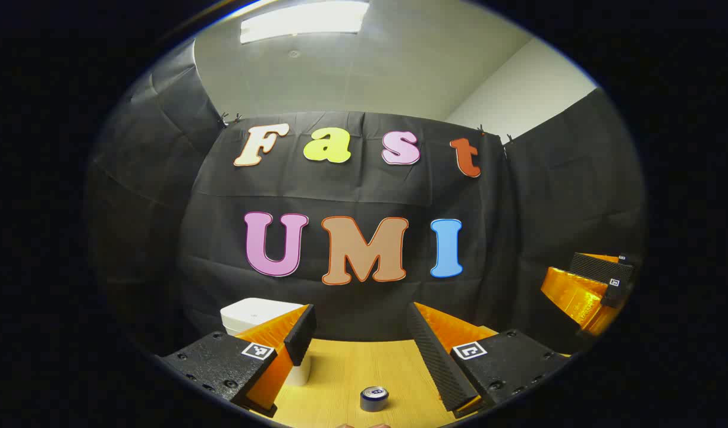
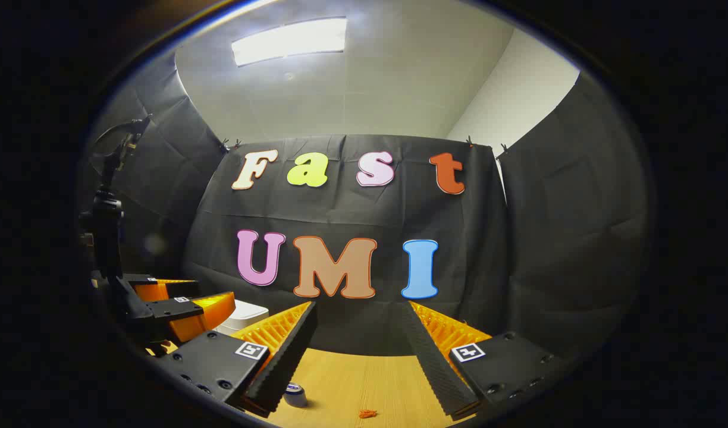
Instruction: Press the lid of the desktop garbage bin to open it, pick up the crumpled paper on the desktop and throw it into the bin, then pick up the pop can on the desktop and drop it into the bin, and finally close the garbage bin lid.
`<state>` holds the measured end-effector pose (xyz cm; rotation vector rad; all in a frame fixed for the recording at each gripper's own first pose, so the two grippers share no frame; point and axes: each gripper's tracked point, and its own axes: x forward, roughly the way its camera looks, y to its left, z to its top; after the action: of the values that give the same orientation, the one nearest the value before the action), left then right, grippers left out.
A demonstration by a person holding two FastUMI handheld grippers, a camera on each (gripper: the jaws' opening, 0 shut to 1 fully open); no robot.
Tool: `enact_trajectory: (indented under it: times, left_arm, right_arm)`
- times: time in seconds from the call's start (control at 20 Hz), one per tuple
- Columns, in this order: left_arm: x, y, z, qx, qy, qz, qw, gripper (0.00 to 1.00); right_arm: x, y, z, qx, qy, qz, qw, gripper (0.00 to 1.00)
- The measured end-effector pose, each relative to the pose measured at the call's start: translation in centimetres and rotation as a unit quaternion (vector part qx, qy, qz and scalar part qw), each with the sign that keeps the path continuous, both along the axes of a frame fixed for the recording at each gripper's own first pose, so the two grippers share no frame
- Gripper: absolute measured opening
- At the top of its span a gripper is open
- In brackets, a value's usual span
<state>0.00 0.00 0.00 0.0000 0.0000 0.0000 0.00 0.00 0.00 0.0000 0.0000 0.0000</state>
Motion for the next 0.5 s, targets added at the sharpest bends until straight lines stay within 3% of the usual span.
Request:
enact_trajectory:
  times: [0.1, 0.5]
  left_arm:
    - [0.01, 0.0, -0.02, 0.0, -0.001, 0.0, 1.0, 0.92]
    - [-0.17, 0.14, 0.29, 0.001, -0.007, 0.005, 1.0, 0.92]
  right_arm:
    - [0.1, -0.06, -0.06, 0.001, 0.001, 0.0, 1.0, 1.0]
    - [0.22, 0.08, -0.32, 0.007, 0.001, 0.003, 1.0, 1.0]
